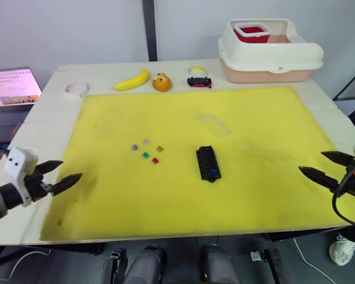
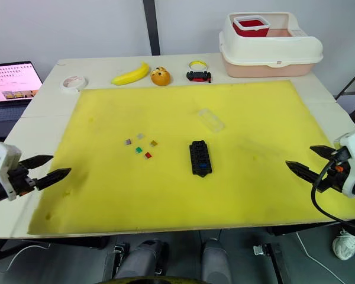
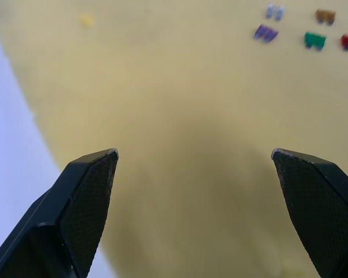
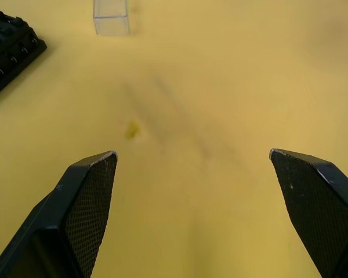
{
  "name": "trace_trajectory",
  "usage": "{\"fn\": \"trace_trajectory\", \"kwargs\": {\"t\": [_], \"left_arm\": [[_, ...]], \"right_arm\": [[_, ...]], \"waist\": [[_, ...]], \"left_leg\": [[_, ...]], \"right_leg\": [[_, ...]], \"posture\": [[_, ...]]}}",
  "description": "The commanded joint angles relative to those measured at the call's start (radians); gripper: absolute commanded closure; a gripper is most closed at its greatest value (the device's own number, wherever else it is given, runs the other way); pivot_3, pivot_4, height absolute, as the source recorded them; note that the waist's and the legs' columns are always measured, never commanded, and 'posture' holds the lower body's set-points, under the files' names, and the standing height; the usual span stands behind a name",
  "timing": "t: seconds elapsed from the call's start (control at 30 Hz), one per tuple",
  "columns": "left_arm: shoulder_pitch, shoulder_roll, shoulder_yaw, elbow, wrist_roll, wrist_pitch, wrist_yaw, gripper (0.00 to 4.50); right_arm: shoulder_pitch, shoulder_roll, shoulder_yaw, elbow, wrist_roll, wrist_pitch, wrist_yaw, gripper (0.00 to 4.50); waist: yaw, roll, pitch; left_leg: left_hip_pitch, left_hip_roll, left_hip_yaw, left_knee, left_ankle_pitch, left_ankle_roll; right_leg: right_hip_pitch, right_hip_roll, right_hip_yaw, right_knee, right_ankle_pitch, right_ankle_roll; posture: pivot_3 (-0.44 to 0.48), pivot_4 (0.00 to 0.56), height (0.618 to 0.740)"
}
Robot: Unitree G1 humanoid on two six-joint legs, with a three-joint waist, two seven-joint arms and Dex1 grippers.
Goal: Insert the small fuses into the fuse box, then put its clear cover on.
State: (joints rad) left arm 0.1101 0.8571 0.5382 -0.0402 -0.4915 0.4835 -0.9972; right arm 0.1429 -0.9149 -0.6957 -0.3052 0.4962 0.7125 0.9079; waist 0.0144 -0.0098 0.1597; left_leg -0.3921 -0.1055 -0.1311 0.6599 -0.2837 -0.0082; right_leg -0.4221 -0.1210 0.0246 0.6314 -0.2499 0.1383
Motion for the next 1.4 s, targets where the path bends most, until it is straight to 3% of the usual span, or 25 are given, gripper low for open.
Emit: {"fn": "trace_trajectory", "kwargs": {"t": [0.03, 0.2, 0.37, 0.5, 0.63, 0.83, 1.07, 1.2, 1.4], "left_arm": [[-0.021, 0.02, 0.016, -0.037, -0.037, 0.013, -0.013, 0.0], [-0.084, 0.029, -0.041, -0.058, -0.069, 0.066, -0.023, 0.0], [-0.164, 0.008, -0.065, -0.103, -0.217, 0.291, 0.017, 0.0], [-0.288, -0.065, -0.112, -0.041, -0.307, 0.499, 0.124, 0.0], [-0.327, -0.089, -0.132, -0.058, -0.389, 0.64, 0.15, 0.0], [-0.452, -0.252, -0.013, -0.01, -0.567, 0.924, 0.417, 0.0], [-0.542, -0.427, 0.19, 0.063, -0.73, 1.129, 0.755, 0.0], [-0.497, -0.436, 0.19, 0.09, -0.874, 1.131, 0.887, 0.0], [-0.432, -0.362, 0.107, 0.124, -1.12, 1.103, 0.996, 0.0]], "right_arm": [[-0.014, 0.002, -0.014, -0.047, 0.023, -0.001, -0.023, 0.03], [-0.049, -0.006, 0.02, -0.077, 0.054, 0.013, -0.044, 0.03], [-0.096, 0.016, 0.065, -0.216, 0.148, 0.081, -0.095, 0.03], [-0.23, 0.048, 0.218, -0.35, 0.261, 0.131, -0.15, 0.03], [-0.356, 0.073, 0.362, -0.391, 0.296, 0.152, -0.192, 0.03], [-0.458, 0.125, 0.522, -0.418, 0.309, 0.164, -0.241, 0.03], [-0.442, 0.121, 0.572, -0.423, 0.288, 0.148, -0.252, 0.03], [-0.442, 0.128, 0.606, -0.432, 0.281, 0.143, -0.259, 0.03], [-0.434, 0.137, 0.648, -0.424, 0.247, 0.119, -0.265, 0.03]], "waist": [[0.0, 0.0, 0.0], [-0.002, 0.001, 0.0], [-0.003, 0.001, 0.0], [-0.004, 0.001, 0.0], [-0.007, 0.0, 0.0], [0.0, 0.0, 0.0], [-0.003, -0.001, 0.0], [-0.005, -0.001, 0.0], [-0.001, -0.001, 0.0]], "left_leg": [[0.0, 0.0, 0.0, 0.0, 0.0, 0.0], [0.0, 0.0, 0.0, 0.0, 0.0, 0.0], [0.0, 0.0, 0.0, 0.0, 0.0, 0.0], [0.0, 0.0, 0.0, 0.0, 0.0, 0.0], [0.0, 0.001, -0.001, 0.0, 0.0, -0.001], [-0.001, 0.0, -0.001, 0.002, 0.001, -0.004], [-0.001, 0.0, -0.001, 0.003, 0.002, -0.007], [-0.001, 0.0, -0.001, 0.003, 0.002, -0.007], [-0.001, 0.0, -0.001, 0.003, 0.002, -0.008]], "right_leg": [[0.0, 0.0, 0.0, 0.0, 0.0, 0.0], [0.0, 0.0, 0.0, 0.0, 0.0, 0.0], [-0.001, 0.0, 0.0, 0.0, 0.0, 0.0], [-0.001, 0.001, 0.0, 0.0, 0.0, 0.0], [-0.002, 0.001, 0.0, 0.001, 0.0, 0.0], [-0.001, 0.001, -0.001, 0.001, 0.0, 0.0], [-0.002, 0.001, -0.001, 0.002, 0.0, 0.0], [-0.003, 0.001, 0.0, 0.003, 0.0, 0.0], [-0.003, 0.001, 0.001, 0.003, 0.0, 0.0]], "posture": [[0.0, 0.15, 0.74], [0.0, 0.15, 0.74], [0.0, 0.15, 0.74], [0.0, 0.15, 0.74], [0.0, 0.15, 0.74], [0.0, 0.15, 0.74], [0.0, 0.15, 0.74], [0.0, 0.15, 0.74], [0.0, 0.15, 0.74]]}}
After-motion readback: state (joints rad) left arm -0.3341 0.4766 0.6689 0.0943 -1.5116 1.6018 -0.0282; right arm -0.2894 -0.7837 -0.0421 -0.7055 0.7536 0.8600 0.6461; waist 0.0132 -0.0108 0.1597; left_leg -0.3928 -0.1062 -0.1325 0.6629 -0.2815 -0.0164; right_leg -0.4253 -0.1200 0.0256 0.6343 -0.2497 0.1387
